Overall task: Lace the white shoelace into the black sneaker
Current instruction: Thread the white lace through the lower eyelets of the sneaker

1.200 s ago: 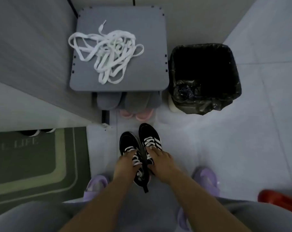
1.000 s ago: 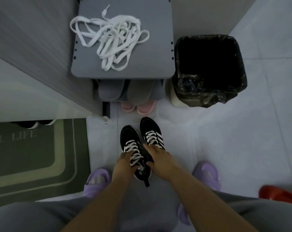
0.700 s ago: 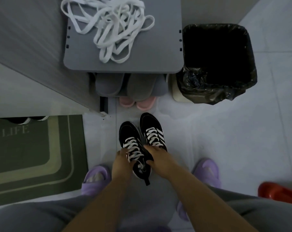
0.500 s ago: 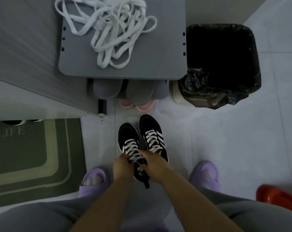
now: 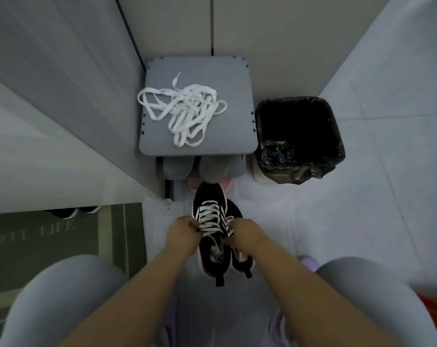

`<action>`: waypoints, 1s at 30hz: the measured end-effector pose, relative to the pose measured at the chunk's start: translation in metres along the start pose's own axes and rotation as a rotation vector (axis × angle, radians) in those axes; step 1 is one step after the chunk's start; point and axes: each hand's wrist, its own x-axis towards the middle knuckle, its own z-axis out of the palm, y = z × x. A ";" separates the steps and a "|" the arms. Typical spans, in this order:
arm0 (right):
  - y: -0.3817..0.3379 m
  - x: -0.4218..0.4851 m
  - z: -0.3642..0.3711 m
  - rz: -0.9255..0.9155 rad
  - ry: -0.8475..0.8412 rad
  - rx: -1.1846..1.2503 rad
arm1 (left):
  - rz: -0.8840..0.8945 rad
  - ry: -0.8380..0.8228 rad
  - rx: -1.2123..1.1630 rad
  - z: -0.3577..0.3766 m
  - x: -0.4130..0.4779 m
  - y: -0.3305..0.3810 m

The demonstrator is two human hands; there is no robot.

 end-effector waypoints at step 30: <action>-0.036 -0.216 0.039 -0.354 0.697 0.044 | 0.699 0.166 0.021 -0.066 -0.219 -0.014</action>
